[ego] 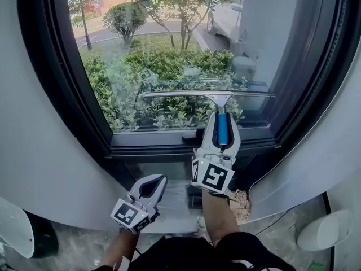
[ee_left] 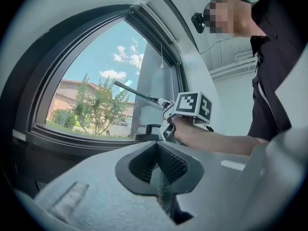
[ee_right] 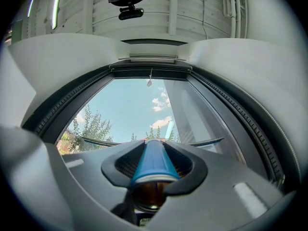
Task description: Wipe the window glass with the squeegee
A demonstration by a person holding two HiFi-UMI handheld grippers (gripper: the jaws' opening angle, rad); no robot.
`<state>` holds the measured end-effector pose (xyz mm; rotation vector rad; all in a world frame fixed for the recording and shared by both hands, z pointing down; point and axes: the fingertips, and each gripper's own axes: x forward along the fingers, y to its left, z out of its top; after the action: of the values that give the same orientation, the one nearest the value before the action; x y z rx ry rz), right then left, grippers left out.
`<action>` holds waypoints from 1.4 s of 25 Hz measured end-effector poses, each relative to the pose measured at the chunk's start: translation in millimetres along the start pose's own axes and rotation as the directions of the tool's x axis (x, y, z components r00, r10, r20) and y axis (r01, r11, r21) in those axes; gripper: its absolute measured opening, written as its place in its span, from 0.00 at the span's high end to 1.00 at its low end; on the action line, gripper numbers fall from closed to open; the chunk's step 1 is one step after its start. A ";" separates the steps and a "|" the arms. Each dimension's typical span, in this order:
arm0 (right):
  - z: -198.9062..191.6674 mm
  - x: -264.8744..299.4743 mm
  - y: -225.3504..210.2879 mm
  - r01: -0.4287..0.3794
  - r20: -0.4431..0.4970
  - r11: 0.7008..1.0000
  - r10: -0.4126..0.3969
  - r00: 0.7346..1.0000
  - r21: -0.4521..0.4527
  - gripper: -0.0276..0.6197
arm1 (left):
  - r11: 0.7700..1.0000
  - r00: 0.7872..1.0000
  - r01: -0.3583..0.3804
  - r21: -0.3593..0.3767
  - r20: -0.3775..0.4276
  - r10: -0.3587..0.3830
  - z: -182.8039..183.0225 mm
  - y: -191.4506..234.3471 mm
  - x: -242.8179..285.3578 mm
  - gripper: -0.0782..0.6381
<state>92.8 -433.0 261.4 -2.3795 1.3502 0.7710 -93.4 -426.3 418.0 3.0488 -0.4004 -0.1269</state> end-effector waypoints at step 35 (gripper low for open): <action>-39.6 -30.9 0.5 -0.009 -0.090 1.000 0.007 0.996 -0.021 0.75 | 0.999 0.999 0.028 -0.045 0.019 -0.027 -21.1 -3.9 -0.7 0.89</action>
<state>91.6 -431.4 311.6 -2.4539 1.3939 0.6906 -91.2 -421.3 438.7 3.0117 -0.3515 -0.1626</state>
